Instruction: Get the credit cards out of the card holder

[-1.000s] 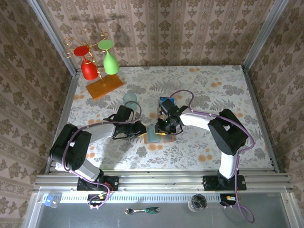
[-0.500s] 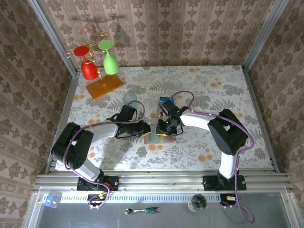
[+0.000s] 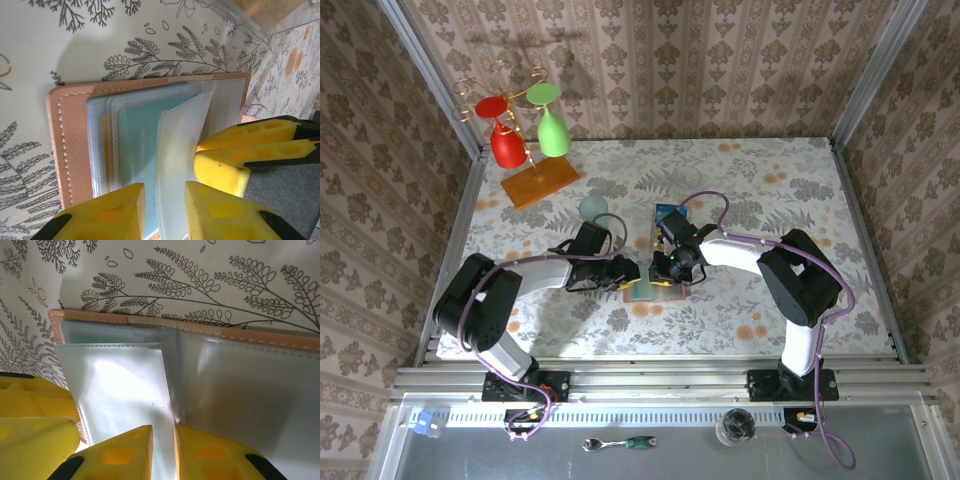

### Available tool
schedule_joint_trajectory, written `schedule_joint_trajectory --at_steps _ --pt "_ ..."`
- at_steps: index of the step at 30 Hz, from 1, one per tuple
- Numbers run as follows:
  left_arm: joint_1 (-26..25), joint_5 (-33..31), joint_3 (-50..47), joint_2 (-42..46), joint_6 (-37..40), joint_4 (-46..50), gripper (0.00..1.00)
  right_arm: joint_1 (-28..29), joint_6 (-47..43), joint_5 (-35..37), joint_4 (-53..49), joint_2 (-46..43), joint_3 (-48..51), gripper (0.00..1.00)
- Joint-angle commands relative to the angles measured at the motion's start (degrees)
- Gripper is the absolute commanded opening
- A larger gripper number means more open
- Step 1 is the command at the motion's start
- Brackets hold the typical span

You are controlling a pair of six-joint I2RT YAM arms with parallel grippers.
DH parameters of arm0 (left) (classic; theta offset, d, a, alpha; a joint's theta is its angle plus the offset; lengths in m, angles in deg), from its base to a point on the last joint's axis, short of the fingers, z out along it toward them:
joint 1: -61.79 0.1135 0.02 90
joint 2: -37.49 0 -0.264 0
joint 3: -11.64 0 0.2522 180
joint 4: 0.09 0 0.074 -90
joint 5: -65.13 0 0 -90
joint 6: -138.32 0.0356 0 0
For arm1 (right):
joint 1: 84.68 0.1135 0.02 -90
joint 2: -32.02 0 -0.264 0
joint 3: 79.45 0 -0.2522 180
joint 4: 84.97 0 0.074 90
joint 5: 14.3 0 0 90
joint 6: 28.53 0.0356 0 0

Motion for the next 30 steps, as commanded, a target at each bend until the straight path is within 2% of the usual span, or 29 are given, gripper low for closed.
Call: schedule_joint_trajectory --at_steps 1,15,30 --pt "-0.5 1.4 1.4 -1.4 -1.1 -1.5 0.27 -0.3 -0.4 1.0 -0.2 -1.4 1.3 0.19" --pt "-1.0 2.3 3.5 -1.1 -1.4 -1.0 0.24 -0.5 -0.2 1.8 0.0 -5.9 1.8 0.20" --pt "-3.9 2.1 9.3 -4.1 -0.6 2.3 0.23 -5.3 -1.1 3.4 -0.4 -14.9 6.1 0.20"
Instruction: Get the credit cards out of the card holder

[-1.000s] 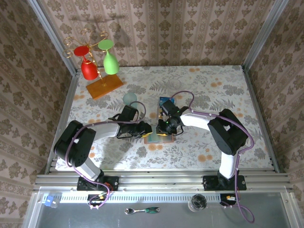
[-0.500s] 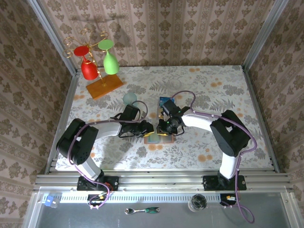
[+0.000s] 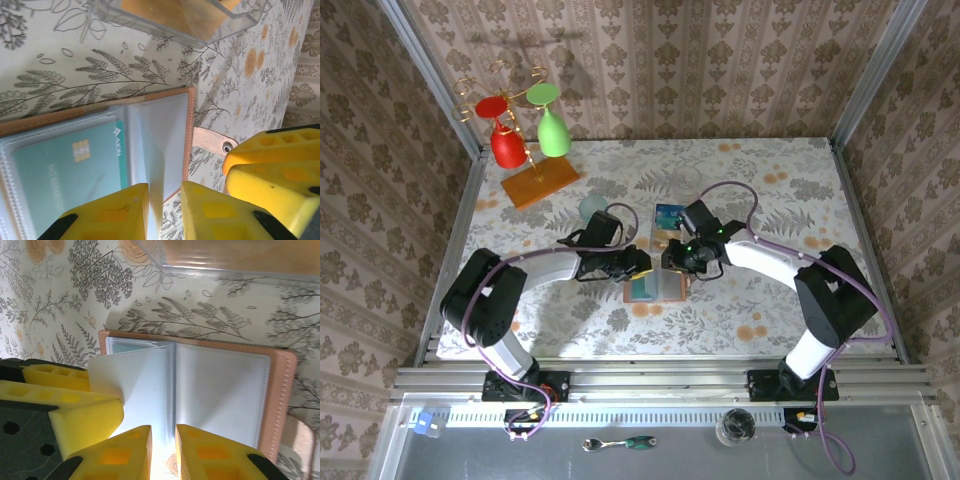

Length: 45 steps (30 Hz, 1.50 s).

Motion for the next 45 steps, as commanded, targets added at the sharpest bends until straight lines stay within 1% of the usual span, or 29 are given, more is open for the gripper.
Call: schedule_joint_trajectory --at_steps 1,15,23,31,38,45 --pt "-1.1 0.9 2.7 -2.1 0.5 1.9 0.23 -1.0 -1.0 1.6 -0.4 -2.9 1.6 0.20" --pt "-3.7 2.1 9.5 -8.7 1.2 4.5 0.20 -4.2 -1.1 1.0 0.6 -8.4 7.1 0.20" --pt "-4.2 1.9 12.2 -9.6 1.7 5.8 0.29 -4.7 -1.0 0.4 1.0 -9.0 7.6 0.20" --pt "-4.1 1.9 14.0 -9.6 2.2 6.8 0.32 -4.7 -0.9 -0.1 0.7 -8.2 6.0 0.20" --pt "-2.6 1.7 13.0 -8.0 2.6 6.9 0.31 -4.7 -0.3 -1.2 1.1 -6.8 4.9 0.20" --pt "-0.3 1.4 8.3 -4.6 2.8 5.7 0.29 -4.2 1.3 -3.5 3.1 -4.3 4.2 0.20"
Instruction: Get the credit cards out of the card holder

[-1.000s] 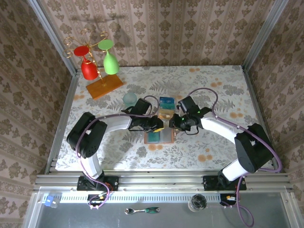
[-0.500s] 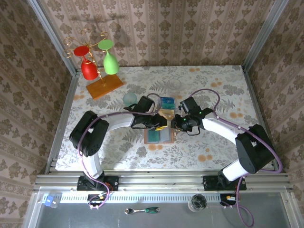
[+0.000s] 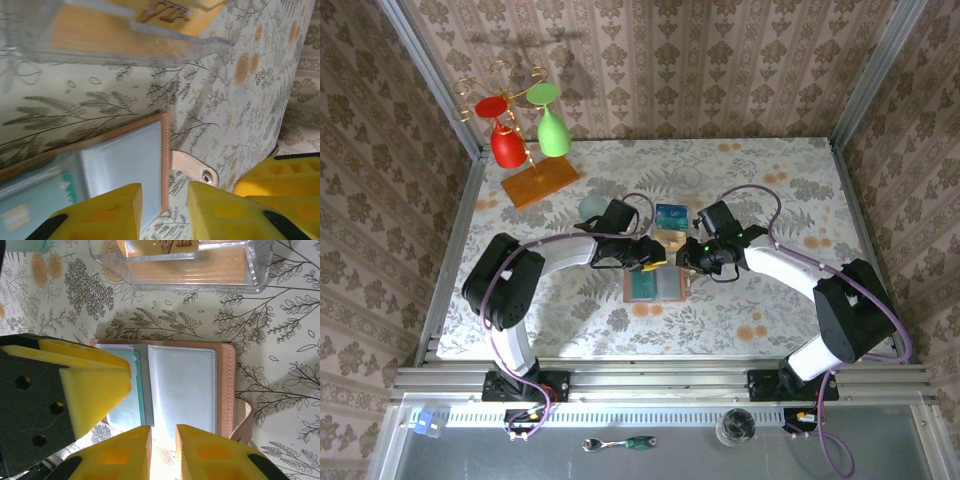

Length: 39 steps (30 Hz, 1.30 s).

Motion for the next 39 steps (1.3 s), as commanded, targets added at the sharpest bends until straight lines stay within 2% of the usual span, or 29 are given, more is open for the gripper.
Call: schedule_joint_trajectory --at_steps 1,15,33,39 --pt "1.4 0.3 -3.0 3.7 1.4 0.1 0.29 0.5 1.1 -2.1 1.3 2.0 -1.8 0.20" --pt "6.8 -0.4 -14.1 9.6 2.2 -2.4 0.22 5.1 3.5 -3.5 2.9 9.5 -6.1 0.20" --pt "8.0 1.0 -17.2 7.3 3.2 -4.9 0.12 7.3 5.2 -6.4 4.9 16.3 -8.6 0.21" --pt "8.2 0.6 -17.7 6.4 3.5 -4.3 0.12 7.3 5.2 -7.3 5.6 17.3 -8.7 0.22"
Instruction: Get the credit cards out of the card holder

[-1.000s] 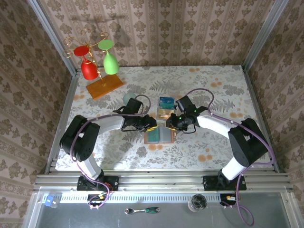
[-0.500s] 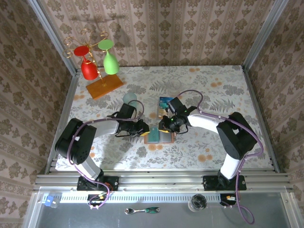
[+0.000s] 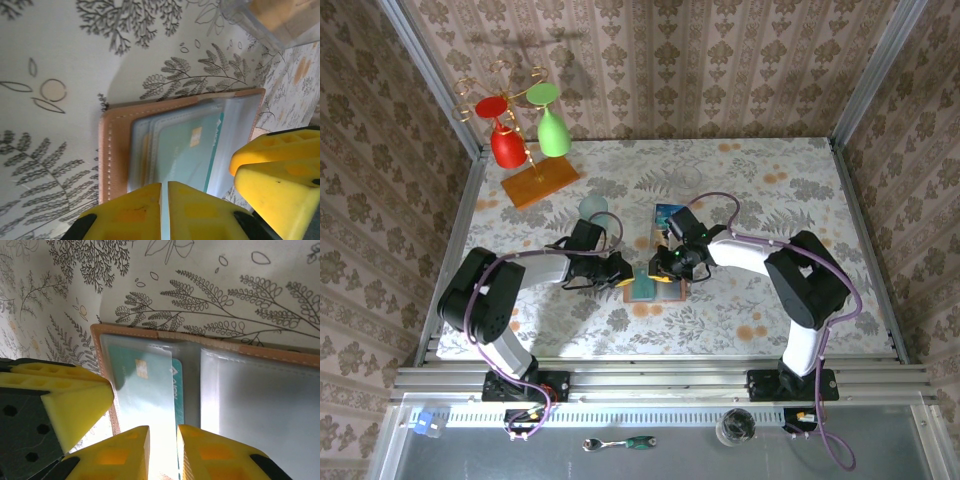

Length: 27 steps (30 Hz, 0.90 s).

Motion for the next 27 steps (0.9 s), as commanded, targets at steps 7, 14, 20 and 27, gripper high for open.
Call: schedule_joint_trajectory --at_steps 7,14,20,27 --pt "0.5 0.2 -1.0 -1.6 1.7 0.5 0.11 0.6 0.6 -2.6 1.1 2.4 -1.4 0.20" --pt "0.5 0.2 -0.9 -1.9 1.7 0.6 0.10 0.6 0.3 -2.8 1.1 3.3 -1.3 0.20" --pt "0.5 0.3 -0.7 -1.9 1.8 0.7 0.10 0.9 0.2 -4.6 2.8 3.6 -1.3 0.20" --pt "0.5 0.2 -0.6 -1.9 1.8 0.9 0.10 1.3 -0.4 -5.5 2.7 4.3 -2.1 0.17"
